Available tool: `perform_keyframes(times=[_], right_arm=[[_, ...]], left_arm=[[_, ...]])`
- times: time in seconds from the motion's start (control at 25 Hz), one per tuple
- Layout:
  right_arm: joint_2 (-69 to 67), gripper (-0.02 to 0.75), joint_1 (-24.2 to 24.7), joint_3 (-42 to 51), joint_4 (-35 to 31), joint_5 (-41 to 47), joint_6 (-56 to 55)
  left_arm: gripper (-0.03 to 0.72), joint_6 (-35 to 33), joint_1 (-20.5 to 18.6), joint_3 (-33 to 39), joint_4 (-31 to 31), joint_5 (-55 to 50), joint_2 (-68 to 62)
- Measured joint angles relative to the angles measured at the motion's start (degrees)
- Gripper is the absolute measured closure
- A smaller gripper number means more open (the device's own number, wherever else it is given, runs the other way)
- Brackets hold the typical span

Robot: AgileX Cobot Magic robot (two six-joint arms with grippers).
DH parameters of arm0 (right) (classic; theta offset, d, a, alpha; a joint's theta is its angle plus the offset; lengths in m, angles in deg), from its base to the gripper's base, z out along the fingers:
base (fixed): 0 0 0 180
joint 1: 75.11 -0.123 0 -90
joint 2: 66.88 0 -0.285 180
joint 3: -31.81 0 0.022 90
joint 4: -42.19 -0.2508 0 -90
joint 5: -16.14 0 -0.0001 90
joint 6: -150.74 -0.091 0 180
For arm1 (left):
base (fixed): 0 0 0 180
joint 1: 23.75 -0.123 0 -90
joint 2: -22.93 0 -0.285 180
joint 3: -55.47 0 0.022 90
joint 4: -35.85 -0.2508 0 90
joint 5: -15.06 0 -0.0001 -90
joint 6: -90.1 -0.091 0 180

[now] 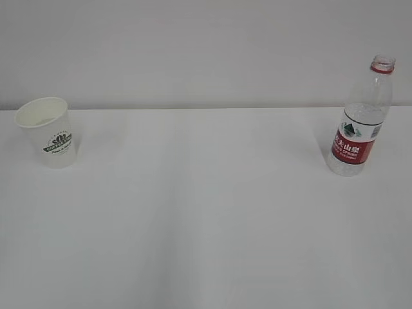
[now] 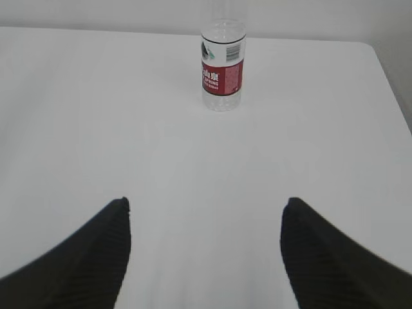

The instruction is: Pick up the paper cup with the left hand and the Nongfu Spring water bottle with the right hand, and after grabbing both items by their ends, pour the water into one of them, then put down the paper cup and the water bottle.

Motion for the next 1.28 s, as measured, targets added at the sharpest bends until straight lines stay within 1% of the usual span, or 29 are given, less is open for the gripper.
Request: perform_keyframes(times=[0.24,0.68,0.88,1.28], right_arm=[[0.0,0.190,0.0,0.0,2.9,1.7,-1.7],[0.0,0.190,0.0,1.1,3.3,1.7,-2.8],[0.0,0.223,0.0,1.2,3.3,1.7,-2.8],[0.0,0.232,0.0,1.2,3.4,1.7,-2.8]], left_arm=[[0.109,0.0,0.0,0.0,-2.3,-5.1,0.1],[0.109,-0.1,0.0,0.7,-2.2,-4.2,0.1],[0.109,-0.1,0.0,0.7,-2.1,-3.9,0.6],[0.109,-0.1,0.0,1.0,-1.8,-3.9,1.2]])
